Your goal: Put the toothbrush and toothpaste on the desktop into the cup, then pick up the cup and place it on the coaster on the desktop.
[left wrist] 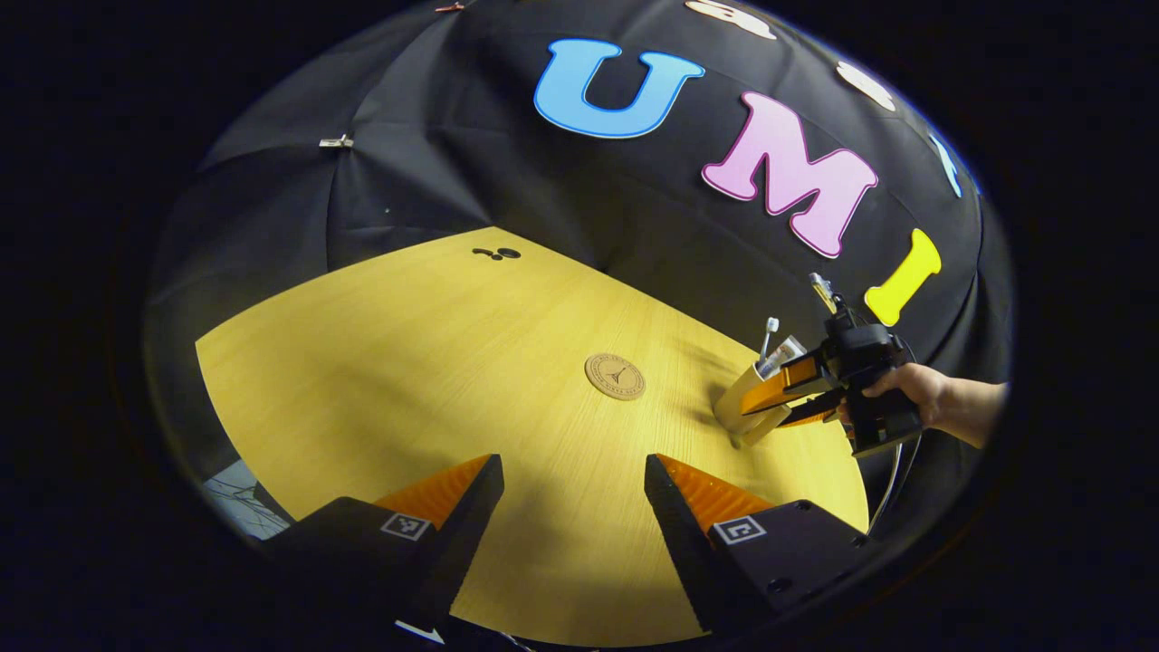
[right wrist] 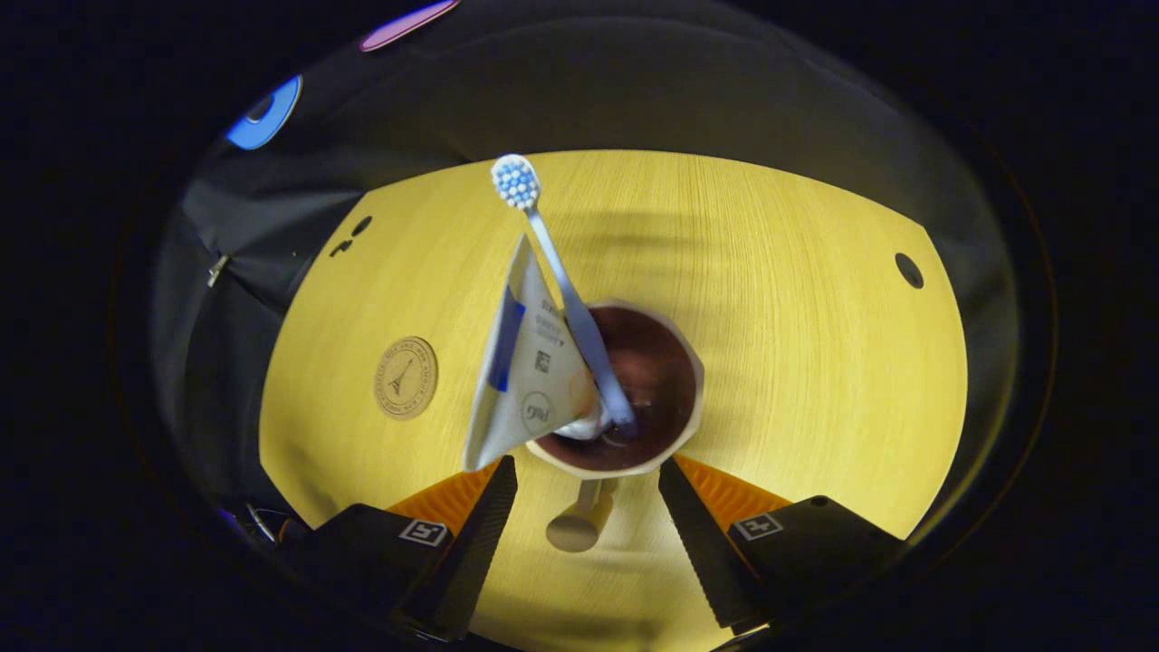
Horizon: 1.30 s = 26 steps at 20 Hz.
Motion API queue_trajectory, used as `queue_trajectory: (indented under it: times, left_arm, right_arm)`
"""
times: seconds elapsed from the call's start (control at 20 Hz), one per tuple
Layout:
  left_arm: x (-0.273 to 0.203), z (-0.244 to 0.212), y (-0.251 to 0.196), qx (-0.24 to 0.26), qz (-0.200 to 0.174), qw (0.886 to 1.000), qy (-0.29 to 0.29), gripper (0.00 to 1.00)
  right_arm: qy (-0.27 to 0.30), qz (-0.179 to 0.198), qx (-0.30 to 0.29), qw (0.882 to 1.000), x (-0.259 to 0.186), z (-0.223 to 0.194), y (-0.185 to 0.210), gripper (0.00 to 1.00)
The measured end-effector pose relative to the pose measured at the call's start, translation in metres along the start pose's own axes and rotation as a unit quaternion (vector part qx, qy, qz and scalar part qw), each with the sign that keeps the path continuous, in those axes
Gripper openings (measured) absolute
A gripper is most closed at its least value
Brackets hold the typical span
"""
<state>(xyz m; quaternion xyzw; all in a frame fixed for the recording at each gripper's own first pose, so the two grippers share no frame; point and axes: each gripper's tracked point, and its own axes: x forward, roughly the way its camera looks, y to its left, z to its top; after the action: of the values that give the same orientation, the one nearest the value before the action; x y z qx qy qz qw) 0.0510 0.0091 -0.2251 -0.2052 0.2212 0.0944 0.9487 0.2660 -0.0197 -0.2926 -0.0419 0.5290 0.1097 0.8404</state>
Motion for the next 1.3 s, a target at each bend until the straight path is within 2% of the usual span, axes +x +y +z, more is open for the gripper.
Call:
queue_trajectory:
  times: [0.05, 0.15, 0.25, 0.3, 0.4, 0.45, 0.5, 0.55, 0.6, 0.65, 0.7, 0.85, 1.15, 1.2, 1.3]
  left_arm:
    - [0.001, -0.002, 0.000, 0.002, -0.001, 1.000, 0.002, 0.97]
    - [0.002, -0.005, -0.003, 0.006, -0.003, 1.000, 0.007, 0.97]
    - [0.001, -0.007, -0.002, 0.010, -0.003, 1.000, 0.012, 0.97]
    - [0.002, -0.002, 0.002, 0.011, -0.001, 1.000, 0.014, 0.97]
    - [0.000, 0.000, 0.002, 0.009, -0.001, 1.000, 0.016, 0.97]
    - [-0.001, 0.002, 0.001, 0.008, -0.002, 1.000, 0.018, 0.97]
    - [-0.002, 0.003, 0.003, 0.008, -0.002, 1.000, 0.019, 0.97]
    - [-0.003, 0.005, 0.003, 0.010, -0.003, 1.000, 0.021, 0.96]
    - [-0.004, 0.007, 0.003, 0.012, -0.003, 1.000, 0.023, 0.96]
    - [-0.005, 0.008, 0.004, 0.015, -0.003, 1.000, 0.026, 0.96]
    - [-0.008, 0.010, 0.004, 0.018, -0.003, 0.999, 0.028, 0.96]
    - [-0.013, 0.018, 0.003, 0.026, -0.009, 0.999, 0.033, 0.96]
    - [-0.018, 0.019, 0.002, 0.037, -0.015, 0.998, 0.048, 0.96]
    - [-0.020, 0.018, 0.002, 0.038, -0.017, 0.998, 0.050, 0.96]
    - [-0.020, 0.018, 0.002, 0.041, -0.019, 0.998, 0.050, 0.96]
  right_arm:
    - [0.001, -0.008, -0.004, 1.000, 0.002, 0.000, -0.001, 0.97]
    - [0.010, -0.011, -0.005, 1.000, 0.006, -0.003, 0.000, 0.94]
    - [0.014, -0.022, -0.009, 1.000, 0.009, -0.005, -0.001, 0.86]
    - [0.014, -0.025, -0.013, 1.000, 0.009, -0.006, -0.002, 0.77]
    - [0.018, -0.026, -0.015, 0.999, 0.005, -0.007, -0.002, 0.65]
    - [0.023, -0.023, -0.011, 0.999, 0.009, -0.009, -0.001, 0.64]
    - [0.028, -0.022, -0.006, 0.999, 0.010, -0.009, 0.002, 0.55]
    - [0.029, -0.029, -0.004, 0.999, 0.011, -0.009, 0.003, 0.46]
    - [0.027, -0.035, -0.002, 0.999, 0.012, -0.008, 0.002, 0.27]
    - [0.029, -0.038, -0.001, 0.999, 0.011, -0.010, 0.003, 0.40]
    - [0.029, -0.041, -0.005, 0.999, 0.011, -0.009, 0.004, 0.32]
    - [0.041, -0.058, -0.025, 0.997, 0.011, -0.012, 0.000, 0.36]
    - [0.034, -0.062, -0.026, 0.997, 0.007, -0.012, 0.000, 0.32]
    - [0.031, -0.064, -0.025, 0.997, 0.006, -0.011, 0.000, 0.27]
    - [0.027, -0.068, -0.028, 0.997, 0.004, -0.010, -0.001, 0.27]
